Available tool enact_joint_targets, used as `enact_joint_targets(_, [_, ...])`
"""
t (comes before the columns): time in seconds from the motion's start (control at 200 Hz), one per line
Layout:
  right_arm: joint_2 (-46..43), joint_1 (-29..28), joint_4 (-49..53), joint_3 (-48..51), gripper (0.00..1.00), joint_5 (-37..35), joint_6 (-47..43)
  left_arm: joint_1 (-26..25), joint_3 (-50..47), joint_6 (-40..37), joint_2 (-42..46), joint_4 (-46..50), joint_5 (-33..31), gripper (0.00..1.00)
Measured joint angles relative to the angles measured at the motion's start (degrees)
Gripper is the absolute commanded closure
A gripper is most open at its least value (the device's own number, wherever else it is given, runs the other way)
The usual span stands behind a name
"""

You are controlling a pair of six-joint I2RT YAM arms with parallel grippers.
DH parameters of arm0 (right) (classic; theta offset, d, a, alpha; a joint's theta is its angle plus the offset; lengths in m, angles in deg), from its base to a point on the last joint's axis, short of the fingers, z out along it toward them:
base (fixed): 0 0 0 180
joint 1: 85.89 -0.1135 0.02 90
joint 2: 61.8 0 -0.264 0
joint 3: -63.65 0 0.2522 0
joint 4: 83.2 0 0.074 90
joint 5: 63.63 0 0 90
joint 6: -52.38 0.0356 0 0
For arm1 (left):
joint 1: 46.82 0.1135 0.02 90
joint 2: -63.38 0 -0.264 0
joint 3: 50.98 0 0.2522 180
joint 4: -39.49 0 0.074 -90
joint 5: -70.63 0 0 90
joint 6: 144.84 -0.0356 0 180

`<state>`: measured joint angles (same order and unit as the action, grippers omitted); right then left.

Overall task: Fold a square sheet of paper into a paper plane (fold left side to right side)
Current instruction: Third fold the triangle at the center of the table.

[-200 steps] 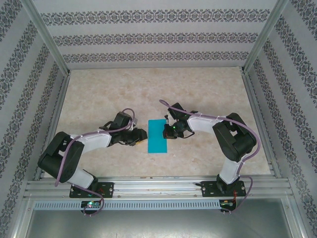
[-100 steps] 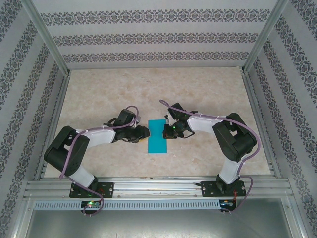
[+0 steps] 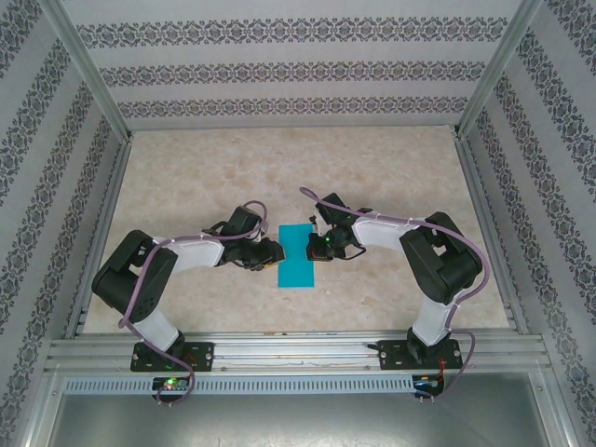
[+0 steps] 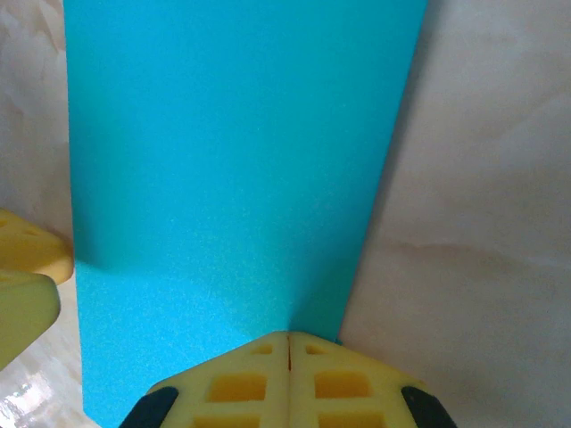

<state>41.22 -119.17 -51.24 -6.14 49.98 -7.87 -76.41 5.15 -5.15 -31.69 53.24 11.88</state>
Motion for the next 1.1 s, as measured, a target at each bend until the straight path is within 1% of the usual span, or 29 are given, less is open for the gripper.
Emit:
enact_joint_targets(0.14, [0.0, 0.0, 0.0, 0.0, 1.00, 0.0, 0.0, -0.2, 1.2, -0.4, -0.8, 1.7, -0.2, 0.69])
enact_joint_targets(0.32, [0.0, 0.0, -0.1, 0.0, 1.00, 0.0, 0.0, -1.5, 3.7, -2.1, -1.2, 6.1, -3.0, 0.69])
enact_joint_targets(0.5, [0.0, 0.0, -0.1, 0.0, 1.00, 0.0, 0.0, -1.9, 4.7, -2.8, -1.7, 7.8, -3.8, 0.73])
enact_joint_targets(0.964, [0.0, 0.0, -0.4, 0.2, 1.00, 0.0, 0.0, -1.7, 1.8, 1.8, -0.8, 2.5, -3.0, 0.72])
enact_joint_targets(1.104, [-0.1, 0.0, -0.5, 0.3, 1.00, 0.0, 0.0, -2.2, 1.4, 2.7, -0.8, -0.4, -1.4, 0.72])
